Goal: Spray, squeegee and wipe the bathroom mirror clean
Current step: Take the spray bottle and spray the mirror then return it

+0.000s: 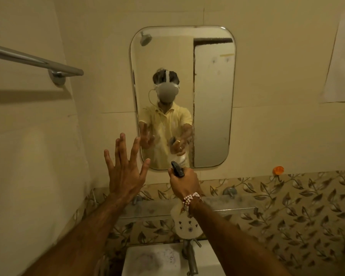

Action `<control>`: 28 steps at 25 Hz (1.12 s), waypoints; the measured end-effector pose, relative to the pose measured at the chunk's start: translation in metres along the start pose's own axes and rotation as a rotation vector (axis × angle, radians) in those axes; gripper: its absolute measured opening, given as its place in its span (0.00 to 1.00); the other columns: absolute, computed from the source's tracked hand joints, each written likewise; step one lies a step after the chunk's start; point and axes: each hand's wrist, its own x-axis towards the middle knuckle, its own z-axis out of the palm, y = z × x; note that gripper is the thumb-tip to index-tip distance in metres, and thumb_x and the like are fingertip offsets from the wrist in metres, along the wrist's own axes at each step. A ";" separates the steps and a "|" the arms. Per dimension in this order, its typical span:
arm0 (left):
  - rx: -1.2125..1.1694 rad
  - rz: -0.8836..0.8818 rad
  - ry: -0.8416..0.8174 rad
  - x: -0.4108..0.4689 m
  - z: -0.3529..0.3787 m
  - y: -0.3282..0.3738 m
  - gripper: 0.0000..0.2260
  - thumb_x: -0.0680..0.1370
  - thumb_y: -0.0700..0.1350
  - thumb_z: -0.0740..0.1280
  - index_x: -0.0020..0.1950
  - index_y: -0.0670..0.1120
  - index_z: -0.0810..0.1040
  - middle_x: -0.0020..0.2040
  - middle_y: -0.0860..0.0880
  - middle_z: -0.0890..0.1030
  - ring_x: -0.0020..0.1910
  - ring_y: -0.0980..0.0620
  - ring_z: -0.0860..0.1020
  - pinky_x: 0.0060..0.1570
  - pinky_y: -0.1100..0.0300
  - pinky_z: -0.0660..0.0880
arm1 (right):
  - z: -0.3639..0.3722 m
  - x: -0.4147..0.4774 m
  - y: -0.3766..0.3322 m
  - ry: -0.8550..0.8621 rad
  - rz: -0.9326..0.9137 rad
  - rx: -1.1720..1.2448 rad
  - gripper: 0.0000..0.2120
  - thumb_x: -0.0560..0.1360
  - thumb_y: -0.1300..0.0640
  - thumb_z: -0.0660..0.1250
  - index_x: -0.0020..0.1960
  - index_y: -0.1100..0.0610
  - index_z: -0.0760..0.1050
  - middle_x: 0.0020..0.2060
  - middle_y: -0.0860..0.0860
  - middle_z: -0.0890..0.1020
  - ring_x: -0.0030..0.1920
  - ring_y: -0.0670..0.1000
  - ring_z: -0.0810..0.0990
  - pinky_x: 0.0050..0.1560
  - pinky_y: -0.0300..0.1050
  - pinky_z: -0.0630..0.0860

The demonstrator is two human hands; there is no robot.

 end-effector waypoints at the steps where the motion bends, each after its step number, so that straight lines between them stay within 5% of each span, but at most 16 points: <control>1: -0.002 -0.006 -0.008 -0.002 0.002 -0.003 0.35 0.82 0.66 0.52 0.86 0.52 0.52 0.86 0.42 0.43 0.85 0.39 0.50 0.78 0.28 0.47 | 0.000 -0.001 0.002 0.007 -0.001 -0.009 0.12 0.75 0.43 0.69 0.42 0.52 0.78 0.35 0.49 0.79 0.39 0.54 0.80 0.41 0.46 0.76; 12: -0.212 0.106 -0.083 -0.006 0.052 0.084 0.35 0.82 0.64 0.54 0.86 0.53 0.50 0.86 0.43 0.42 0.85 0.43 0.47 0.79 0.32 0.42 | -0.069 0.012 0.048 0.236 0.027 0.076 0.14 0.77 0.43 0.67 0.42 0.53 0.77 0.31 0.45 0.77 0.33 0.46 0.75 0.36 0.43 0.69; 23: -0.424 0.309 -0.226 -0.026 0.133 0.292 0.35 0.83 0.65 0.55 0.86 0.53 0.51 0.86 0.41 0.45 0.85 0.42 0.48 0.78 0.28 0.46 | -0.228 0.046 0.158 0.464 0.138 -0.048 0.19 0.78 0.42 0.65 0.34 0.49 0.67 0.27 0.48 0.71 0.28 0.49 0.70 0.33 0.45 0.65; 28: -0.488 0.361 -0.320 -0.052 0.170 0.384 0.34 0.84 0.64 0.54 0.86 0.54 0.49 0.86 0.43 0.43 0.85 0.43 0.47 0.79 0.31 0.44 | -0.290 0.068 0.223 0.478 0.150 -0.232 0.17 0.78 0.38 0.62 0.44 0.52 0.73 0.35 0.48 0.76 0.37 0.53 0.77 0.38 0.48 0.73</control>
